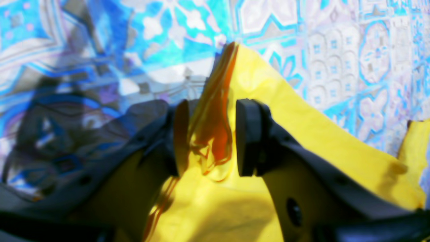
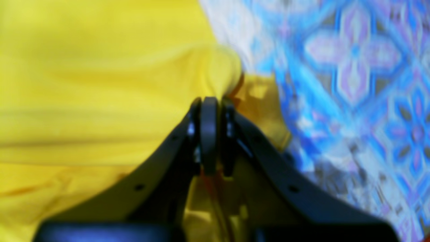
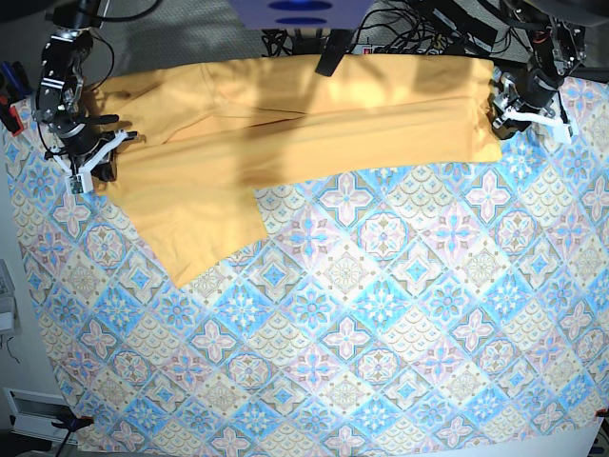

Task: Fold the T-shirt properly
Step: 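Lay the folded half down near the collar and hold with both grippers, then slide the right gripper along the shirt edge toward its corner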

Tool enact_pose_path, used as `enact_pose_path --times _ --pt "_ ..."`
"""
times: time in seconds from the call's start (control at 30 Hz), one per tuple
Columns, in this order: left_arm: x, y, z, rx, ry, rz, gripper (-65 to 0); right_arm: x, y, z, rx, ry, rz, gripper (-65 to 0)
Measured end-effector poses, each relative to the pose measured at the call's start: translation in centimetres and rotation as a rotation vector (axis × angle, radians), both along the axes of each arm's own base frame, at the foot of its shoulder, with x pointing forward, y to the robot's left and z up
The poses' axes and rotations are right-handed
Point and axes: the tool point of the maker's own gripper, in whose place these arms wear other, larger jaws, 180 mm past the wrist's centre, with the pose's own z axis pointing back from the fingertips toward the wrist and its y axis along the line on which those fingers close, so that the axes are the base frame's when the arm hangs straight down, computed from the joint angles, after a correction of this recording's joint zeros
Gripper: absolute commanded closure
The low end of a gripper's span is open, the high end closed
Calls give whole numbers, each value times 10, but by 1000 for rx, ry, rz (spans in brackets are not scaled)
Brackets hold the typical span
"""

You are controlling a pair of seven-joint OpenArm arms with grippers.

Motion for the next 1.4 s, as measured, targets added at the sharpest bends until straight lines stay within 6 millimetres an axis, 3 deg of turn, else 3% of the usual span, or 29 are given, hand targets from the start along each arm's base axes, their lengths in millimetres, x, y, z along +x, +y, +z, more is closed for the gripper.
enact_pose_path --times 0.1,0.2,0.33,0.4,0.57,0.7,0.77,0.87,0.93,1.03,1.13,1.3,1.4 --pt "-1 -3 -1 -13 11 -9 -232 10 6 3 22 -29 -31 -28" --pt "2 -6 -2 -23 8 -10 -232 32 5 23 50 -129 -81 -86" --pt "10 -6 1 -23 -13 -10 -232 36 -6 28 46 -142 -122 -143" --pt "11 -7 2 -24 -16 -11 -232 42 -9 28 39 -136 -139 -147" --pt "8 -7 0 -24 -6 -12 -232 78 -11 57 48 -253 -156 -149" --pt "9 -8 1 -26 -9 -14 -231 79 -13 54 39 -232 -165 -149" --pt "9 -8 1 -25 -8 -15 -231 91 -5 58 40 -243 -141 -150" --pt "13 -8 2 -25 -18 -15 -231 123 29 68 75 -292 -43 -150" --pt "16 -8 3 -26 -26 -15 -231 137 55 58 110 -264 22 -150" --pt "18 -7 4 -22 -30 -15 -231 138 80 25 146 -157 65 -151" --pt "17 -8 3 -24 -26 -15 -231 138 83 4 148 -82 79 -151" --pt "18 -8 4 -25 -28 -15 -231 160 86 7 158 -92 89 -151" --pt "17 -8 4 -26 -27 -16 -231 161 87 3 173 -99 82 -151"
